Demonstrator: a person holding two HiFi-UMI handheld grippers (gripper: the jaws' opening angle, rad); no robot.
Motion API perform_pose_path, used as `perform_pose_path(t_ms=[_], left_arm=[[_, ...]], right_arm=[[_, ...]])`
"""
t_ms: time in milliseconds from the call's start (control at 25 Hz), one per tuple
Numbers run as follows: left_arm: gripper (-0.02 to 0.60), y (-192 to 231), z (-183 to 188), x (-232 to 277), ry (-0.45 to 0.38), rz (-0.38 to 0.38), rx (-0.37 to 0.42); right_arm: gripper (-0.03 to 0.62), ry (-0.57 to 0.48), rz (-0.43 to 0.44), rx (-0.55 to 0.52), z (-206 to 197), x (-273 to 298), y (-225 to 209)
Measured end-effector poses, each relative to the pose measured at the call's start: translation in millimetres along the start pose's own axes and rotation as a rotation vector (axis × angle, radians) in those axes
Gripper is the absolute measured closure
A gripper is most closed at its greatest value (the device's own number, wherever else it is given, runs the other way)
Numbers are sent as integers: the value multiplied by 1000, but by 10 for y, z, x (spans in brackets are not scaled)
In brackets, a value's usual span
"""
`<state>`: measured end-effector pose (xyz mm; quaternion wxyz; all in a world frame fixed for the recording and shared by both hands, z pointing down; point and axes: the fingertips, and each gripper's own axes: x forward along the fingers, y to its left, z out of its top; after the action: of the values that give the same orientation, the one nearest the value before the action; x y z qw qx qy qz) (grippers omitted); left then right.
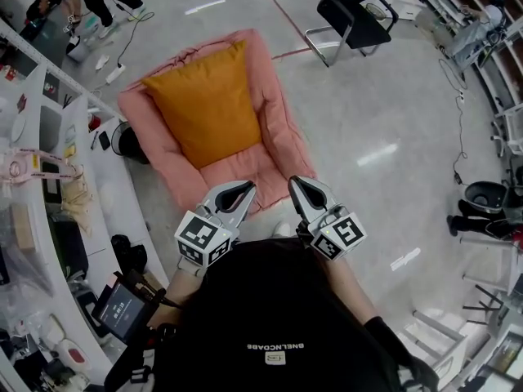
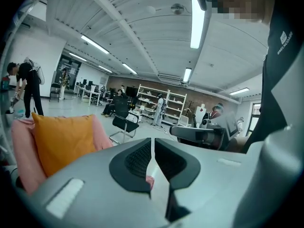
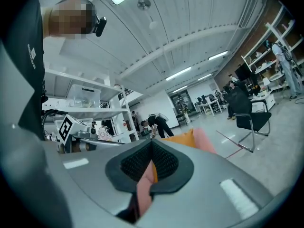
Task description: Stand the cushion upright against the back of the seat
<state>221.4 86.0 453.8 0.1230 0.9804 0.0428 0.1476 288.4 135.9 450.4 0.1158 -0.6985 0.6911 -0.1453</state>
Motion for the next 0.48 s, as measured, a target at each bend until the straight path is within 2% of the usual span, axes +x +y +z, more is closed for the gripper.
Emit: perform_pose_path(t_ms=[480], left_arm=[[523, 30, -8, -30, 21, -18, 25]], right_arm=[[591, -1, -26, 33, -68, -30, 15]])
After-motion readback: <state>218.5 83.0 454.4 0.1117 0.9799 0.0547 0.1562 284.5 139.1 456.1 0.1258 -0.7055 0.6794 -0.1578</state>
